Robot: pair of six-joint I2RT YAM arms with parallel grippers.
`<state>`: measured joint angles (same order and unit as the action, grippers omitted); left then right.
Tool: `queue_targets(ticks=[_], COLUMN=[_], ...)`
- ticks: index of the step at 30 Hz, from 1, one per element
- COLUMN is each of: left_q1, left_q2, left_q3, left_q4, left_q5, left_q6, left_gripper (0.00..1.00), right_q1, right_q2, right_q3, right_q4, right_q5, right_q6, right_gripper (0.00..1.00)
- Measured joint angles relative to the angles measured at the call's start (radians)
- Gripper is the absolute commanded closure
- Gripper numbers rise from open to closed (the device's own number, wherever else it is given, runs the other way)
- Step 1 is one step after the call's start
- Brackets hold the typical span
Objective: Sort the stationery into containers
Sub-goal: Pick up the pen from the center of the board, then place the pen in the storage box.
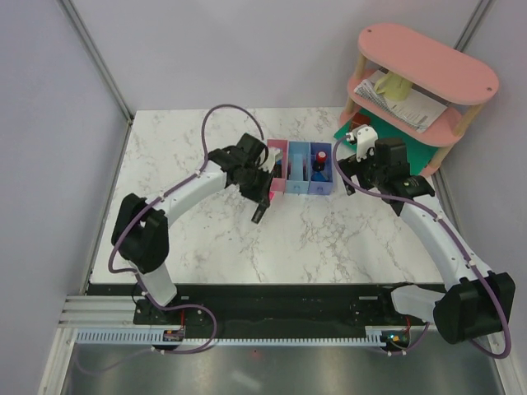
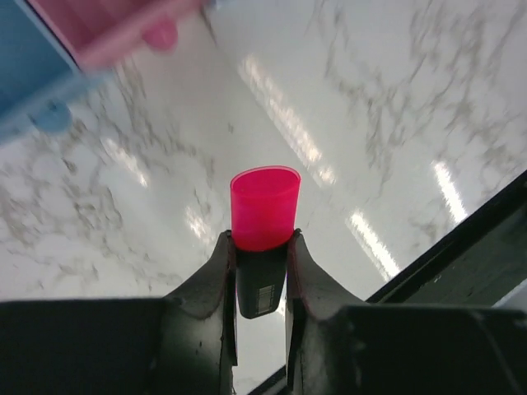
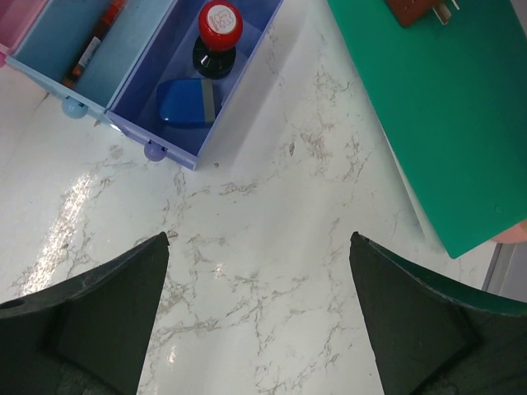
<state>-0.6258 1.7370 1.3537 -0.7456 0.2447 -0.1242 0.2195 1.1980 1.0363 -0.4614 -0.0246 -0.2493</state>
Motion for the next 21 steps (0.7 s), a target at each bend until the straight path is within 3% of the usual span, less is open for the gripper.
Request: queue_targets(ticks=[4, 10, 21], left_q1=[0.022, 0.076, 0.129], left_q2=[0.044, 0.243, 0.594], left_q3=[0.246, 0.566, 0.753], left_q4=[0.024, 0.067, 0.059], left_q5=[-0.001, -0.038, -0.095], left_q6=[-0.004, -0.035, -0.065], left_gripper=[0.98, 0.98, 0.98], right_q1=[-0.004, -0.008, -0.008], right_q2=[-0.003, 0.016, 0.048], right_q3=[-0.032, -0.049, -0.049], right_q4=[0.007, 0.018, 0.029], right_q5=[0.003, 0.005, 0.030], right_q6=[-0.002, -0.003, -0.005], right_gripper=[0.02, 0.02, 0.02])
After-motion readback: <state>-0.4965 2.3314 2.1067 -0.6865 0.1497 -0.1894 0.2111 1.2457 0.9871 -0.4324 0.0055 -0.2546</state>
